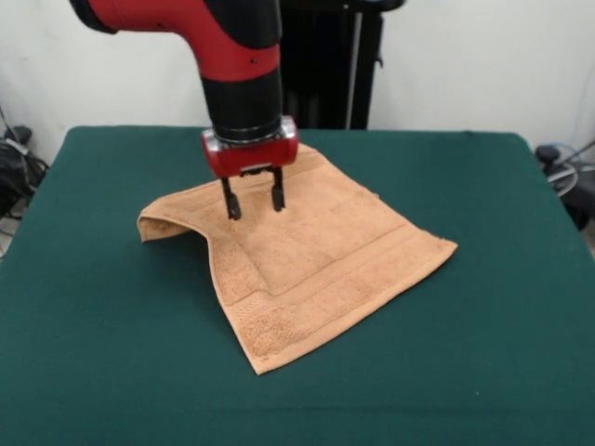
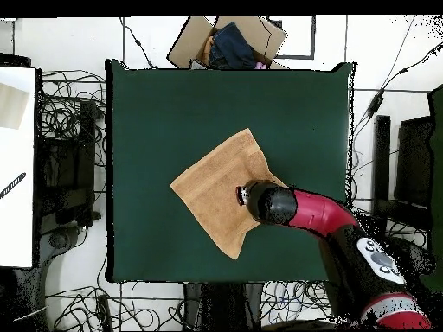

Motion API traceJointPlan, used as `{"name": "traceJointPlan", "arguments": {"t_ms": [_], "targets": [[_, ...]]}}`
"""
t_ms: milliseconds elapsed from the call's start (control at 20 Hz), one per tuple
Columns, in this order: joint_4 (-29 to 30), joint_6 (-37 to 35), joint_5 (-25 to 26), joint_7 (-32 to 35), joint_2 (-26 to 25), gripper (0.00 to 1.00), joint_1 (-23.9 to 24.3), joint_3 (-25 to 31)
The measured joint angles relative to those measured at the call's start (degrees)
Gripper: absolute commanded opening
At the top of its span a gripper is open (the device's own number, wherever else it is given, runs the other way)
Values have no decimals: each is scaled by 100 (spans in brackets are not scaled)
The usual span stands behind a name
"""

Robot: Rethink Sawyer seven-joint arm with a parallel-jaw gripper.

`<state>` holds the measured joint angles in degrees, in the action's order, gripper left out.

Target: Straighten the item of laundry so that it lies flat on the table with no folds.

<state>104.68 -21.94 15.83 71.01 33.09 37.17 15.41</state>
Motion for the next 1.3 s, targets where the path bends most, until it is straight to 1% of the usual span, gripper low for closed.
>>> {"name": "traceJointPlan", "arguments": {"t_ms": [250, 500, 650, 850, 1300], "targets": [[122, -83, 22, 0, 276, 100, 279, -2], [121, -242, 137, 0, 478, 100, 407, 0], [124, -326, 283, 0, 571, 100, 505, 0], [205, -326, 628, 0, 634, 100, 657, -13], [522, -325, 1084, 0, 613, 100, 648, -19]]}}
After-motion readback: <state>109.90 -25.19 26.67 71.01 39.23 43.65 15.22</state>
